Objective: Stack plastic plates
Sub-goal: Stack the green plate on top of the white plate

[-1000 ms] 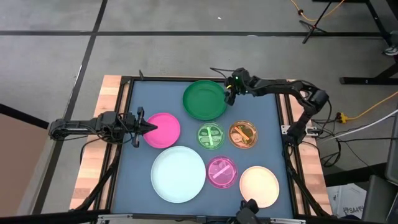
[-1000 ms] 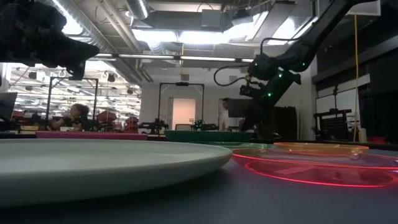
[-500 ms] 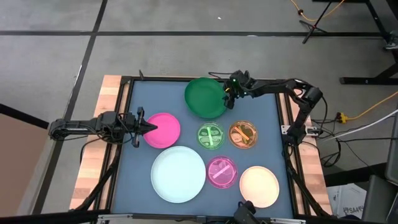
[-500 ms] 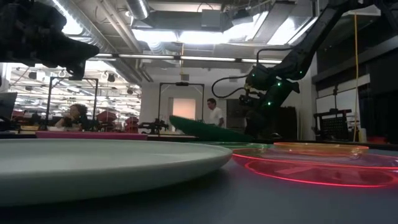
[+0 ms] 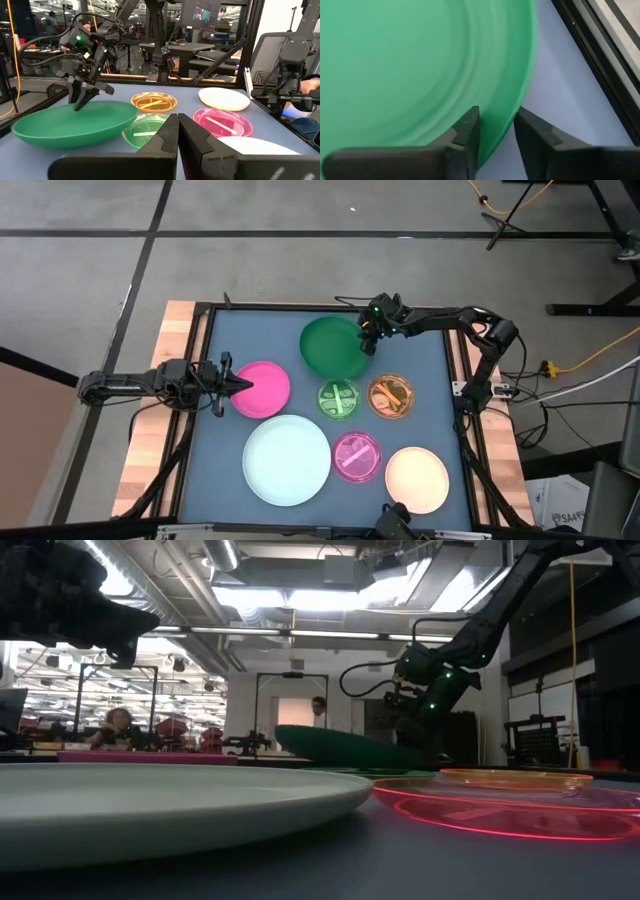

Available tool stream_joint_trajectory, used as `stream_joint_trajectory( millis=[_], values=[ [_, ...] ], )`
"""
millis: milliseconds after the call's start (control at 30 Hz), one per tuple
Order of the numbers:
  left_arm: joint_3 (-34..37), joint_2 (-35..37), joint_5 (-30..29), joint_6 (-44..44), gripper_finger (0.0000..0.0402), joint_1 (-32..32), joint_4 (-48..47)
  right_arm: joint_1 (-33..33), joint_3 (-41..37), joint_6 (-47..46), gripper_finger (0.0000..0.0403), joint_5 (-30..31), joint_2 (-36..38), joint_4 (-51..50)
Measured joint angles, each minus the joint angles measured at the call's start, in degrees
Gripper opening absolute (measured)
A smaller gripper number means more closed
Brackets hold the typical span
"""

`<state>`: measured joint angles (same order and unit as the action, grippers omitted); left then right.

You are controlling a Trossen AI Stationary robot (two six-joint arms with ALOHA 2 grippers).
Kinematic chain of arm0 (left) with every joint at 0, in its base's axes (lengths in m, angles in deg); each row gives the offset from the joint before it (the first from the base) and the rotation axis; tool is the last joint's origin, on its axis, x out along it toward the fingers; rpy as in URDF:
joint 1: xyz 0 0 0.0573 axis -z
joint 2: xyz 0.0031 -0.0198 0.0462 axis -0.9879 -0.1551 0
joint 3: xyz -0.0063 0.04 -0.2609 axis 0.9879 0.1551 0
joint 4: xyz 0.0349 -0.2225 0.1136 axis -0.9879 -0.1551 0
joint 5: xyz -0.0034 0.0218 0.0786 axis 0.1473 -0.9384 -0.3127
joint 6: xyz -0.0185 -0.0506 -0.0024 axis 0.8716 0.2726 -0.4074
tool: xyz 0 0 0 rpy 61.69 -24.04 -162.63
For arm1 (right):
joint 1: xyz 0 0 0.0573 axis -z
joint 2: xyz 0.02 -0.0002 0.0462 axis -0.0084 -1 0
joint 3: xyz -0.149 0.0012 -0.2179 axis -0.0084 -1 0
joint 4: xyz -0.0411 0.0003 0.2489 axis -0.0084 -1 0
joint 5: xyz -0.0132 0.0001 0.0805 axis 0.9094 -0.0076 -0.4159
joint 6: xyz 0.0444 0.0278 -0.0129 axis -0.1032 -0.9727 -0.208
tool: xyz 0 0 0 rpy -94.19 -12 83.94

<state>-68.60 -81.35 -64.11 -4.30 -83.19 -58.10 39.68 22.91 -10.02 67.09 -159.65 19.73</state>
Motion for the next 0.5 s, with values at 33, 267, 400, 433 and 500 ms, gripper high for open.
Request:
stream_joint_trajectory(
  millis=[33, 267, 400, 433, 500],
  values=[
    [0.0, 0.0, 0.0, 0.0, 0.0000, 0.0, 0.0, 0.0, 0.0, 0.0, 0.0094, 0.0, 0.0, 0.2],
    [0.0, 0.0, 0.0, 0.0, 0.0000, 0.0, 0.0, 0.0, 0.0, 0.0, 0.0041, -0.3, 0.1, 0.9],
    [0.0, 0.0, 0.0, 0.0, 0.0000, 0.0, 0.0, 0.0, 0.0, -0.1, 0.0015, -0.5, 0.2, 1.4],
    [0.0, 0.0, 0.0, 0.0, 0.0000, 0.0, 0.0, 0.0, 0.1, -0.2, 0.0009, -0.5, 0.2, 1.6],
    [0.0, 0.0, 0.0, 0.0, 0.0000, 0.0, 0.0, 0.0, 0.1, -0.2, 0.0005, -0.5, 0.2, 2.0]
  ],
)
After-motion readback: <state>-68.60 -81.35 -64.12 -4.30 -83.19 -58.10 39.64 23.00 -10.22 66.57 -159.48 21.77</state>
